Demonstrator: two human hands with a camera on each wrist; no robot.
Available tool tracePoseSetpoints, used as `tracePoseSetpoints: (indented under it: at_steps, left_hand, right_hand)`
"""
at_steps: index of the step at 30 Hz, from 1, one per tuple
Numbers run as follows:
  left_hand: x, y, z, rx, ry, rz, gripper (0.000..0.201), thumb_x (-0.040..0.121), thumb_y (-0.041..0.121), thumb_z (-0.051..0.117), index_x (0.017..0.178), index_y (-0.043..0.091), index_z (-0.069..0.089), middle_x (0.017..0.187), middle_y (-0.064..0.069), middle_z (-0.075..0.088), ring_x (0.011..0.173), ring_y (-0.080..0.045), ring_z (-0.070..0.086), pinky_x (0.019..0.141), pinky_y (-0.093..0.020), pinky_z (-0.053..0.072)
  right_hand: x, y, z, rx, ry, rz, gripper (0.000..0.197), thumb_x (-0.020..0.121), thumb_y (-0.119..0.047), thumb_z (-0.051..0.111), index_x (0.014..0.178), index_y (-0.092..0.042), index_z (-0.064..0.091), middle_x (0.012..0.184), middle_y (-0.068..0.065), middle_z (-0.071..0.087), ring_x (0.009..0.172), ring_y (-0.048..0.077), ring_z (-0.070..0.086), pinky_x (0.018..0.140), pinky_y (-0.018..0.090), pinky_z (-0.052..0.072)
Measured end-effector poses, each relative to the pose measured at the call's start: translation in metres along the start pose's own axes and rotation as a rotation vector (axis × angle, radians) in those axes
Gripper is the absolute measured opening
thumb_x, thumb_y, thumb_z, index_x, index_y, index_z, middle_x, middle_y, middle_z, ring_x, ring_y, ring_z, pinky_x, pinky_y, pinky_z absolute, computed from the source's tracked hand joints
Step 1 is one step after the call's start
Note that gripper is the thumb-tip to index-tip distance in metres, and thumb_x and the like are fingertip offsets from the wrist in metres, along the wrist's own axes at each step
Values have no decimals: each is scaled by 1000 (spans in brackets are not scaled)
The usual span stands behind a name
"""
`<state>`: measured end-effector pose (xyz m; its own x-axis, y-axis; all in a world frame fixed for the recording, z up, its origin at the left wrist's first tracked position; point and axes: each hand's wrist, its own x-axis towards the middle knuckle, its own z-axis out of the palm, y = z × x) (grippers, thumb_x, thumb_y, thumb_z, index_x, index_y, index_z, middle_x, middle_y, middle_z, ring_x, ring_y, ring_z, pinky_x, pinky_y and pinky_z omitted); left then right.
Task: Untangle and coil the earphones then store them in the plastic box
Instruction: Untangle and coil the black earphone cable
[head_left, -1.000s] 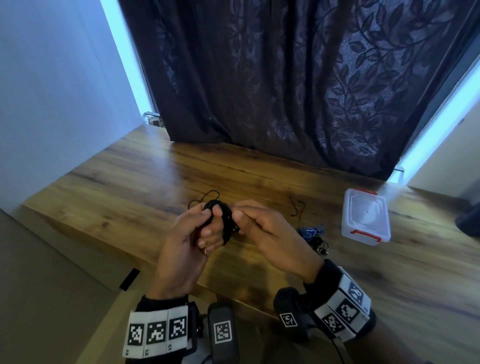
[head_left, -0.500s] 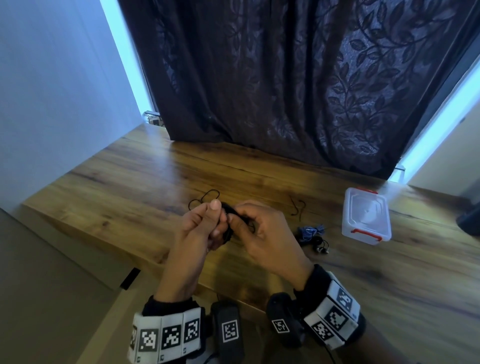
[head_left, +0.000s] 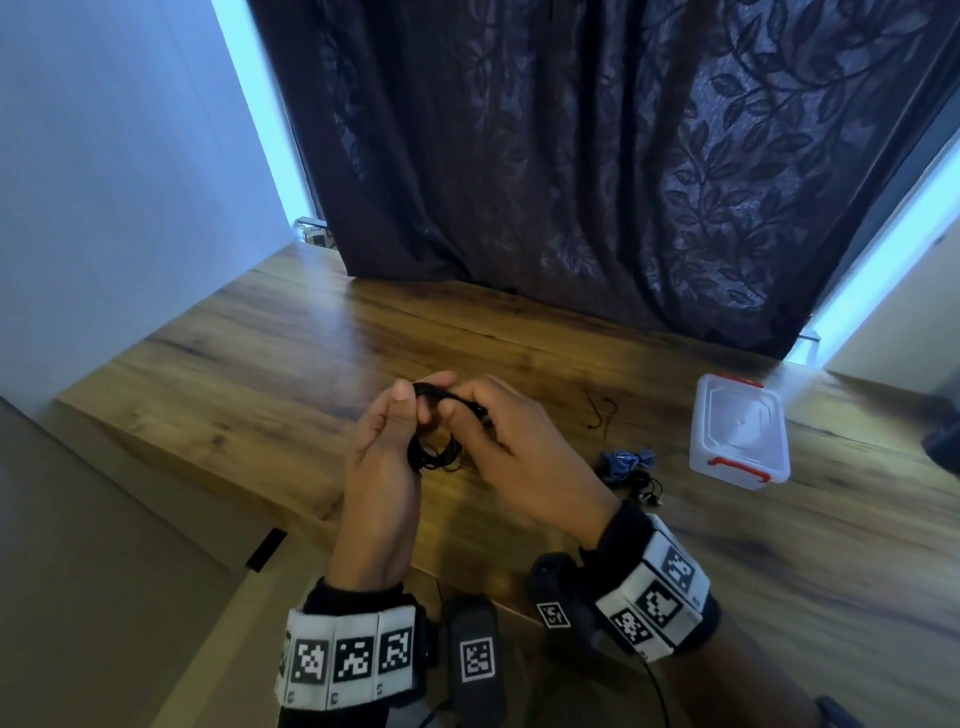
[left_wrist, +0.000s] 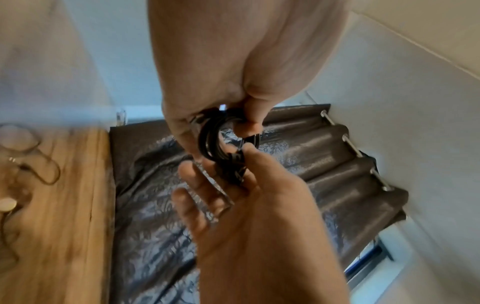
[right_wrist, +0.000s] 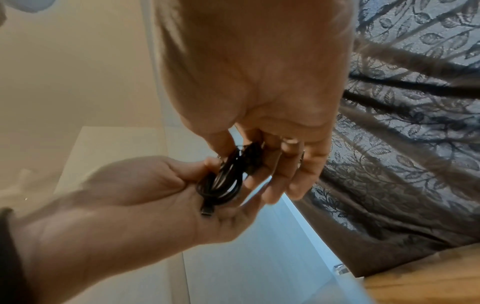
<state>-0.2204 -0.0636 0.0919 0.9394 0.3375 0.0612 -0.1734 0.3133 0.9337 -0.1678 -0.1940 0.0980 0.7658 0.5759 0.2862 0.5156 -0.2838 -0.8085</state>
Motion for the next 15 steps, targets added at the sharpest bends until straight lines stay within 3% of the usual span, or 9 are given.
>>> tracePoseSetpoints:
  at_steps: [2, 4, 7, 8, 9, 10, 12, 13, 15]
  left_hand:
    - [-1, 3, 2, -88, -60, -20, 46, 106, 30, 33, 114, -6, 61, 122, -14, 69, 119, -27, 62, 99, -41, 49]
    - [-2, 4, 4, -95, -61, -49, 51, 106, 32, 28, 119, -5, 60, 123, -15, 69, 115, -27, 64, 88, -39, 51]
    - [-3, 3, 3, -60, -1, -89, 47, 105, 38, 29, 95, 3, 59, 112, -17, 71, 87, -29, 67, 55, -33, 49]
    - [-2, 2, 2, -54, 13, -84, 44, 105, 38, 30, 89, 6, 56, 106, -19, 70, 79, -28, 65, 50, -33, 48]
    - [-1, 1, 1, -49, 28, -69, 41, 105, 38, 31, 85, 9, 53, 97, -20, 66, 77, -27, 63, 51, -35, 49]
    - [-1, 0, 0, -50, 49, -48, 39, 106, 36, 32, 82, 11, 51, 86, -18, 61, 77, -27, 63, 58, -40, 53]
    - [1, -1, -3, -37, 87, 4, 37, 106, 31, 33, 78, 14, 50, 69, -7, 52, 76, -26, 62, 78, -46, 54]
    - [2, -2, -6, -16, 93, 20, 36, 107, 30, 33, 78, 14, 49, 64, -3, 49, 72, -25, 60, 79, -43, 53]
    - [3, -3, -9, 41, 67, 26, 36, 106, 29, 33, 77, 14, 45, 61, 0, 44, 60, -20, 52, 65, -32, 49]
  right_hand:
    - [2, 3, 1, 82, -70, 63, 22, 107, -29, 45, 108, -15, 63, 100, -7, 64, 86, 4, 61, 74, 23, 50]
    - [2, 5, 3, 110, -138, 103, 28, 107, -33, 43, 107, -14, 63, 93, 1, 67, 82, 13, 64, 73, 35, 55]
    - [-1, 4, 4, 182, -273, 126, 34, 108, -30, 40, 122, -6, 61, 99, 12, 70, 88, 20, 69, 76, 29, 56]
    - [-1, 4, 4, 201, -314, 147, 36, 108, -30, 40, 124, -4, 60, 102, 16, 70, 91, 25, 69, 80, 31, 58]
    - [-3, 4, 3, 213, -359, 174, 37, 107, -33, 40, 123, -6, 60, 104, 16, 70, 95, 27, 70, 86, 37, 59]
    - [-4, 5, 1, 198, -410, 202, 38, 106, -40, 40, 120, -12, 62, 105, 13, 70, 97, 26, 70, 91, 42, 58]
    - [-7, 10, -7, 52, -494, 230, 35, 102, -54, 39, 114, -30, 61, 104, 0, 69, 95, 15, 68, 93, 42, 56]
    - [-9, 11, -12, -25, -498, 232, 32, 101, -55, 40, 117, -35, 60, 106, -3, 69, 94, 12, 67, 90, 39, 56]
    - [-9, 10, -24, -92, -382, 259, 35, 103, -47, 46, 133, -33, 57, 122, -6, 68, 105, 8, 65, 96, 35, 55]
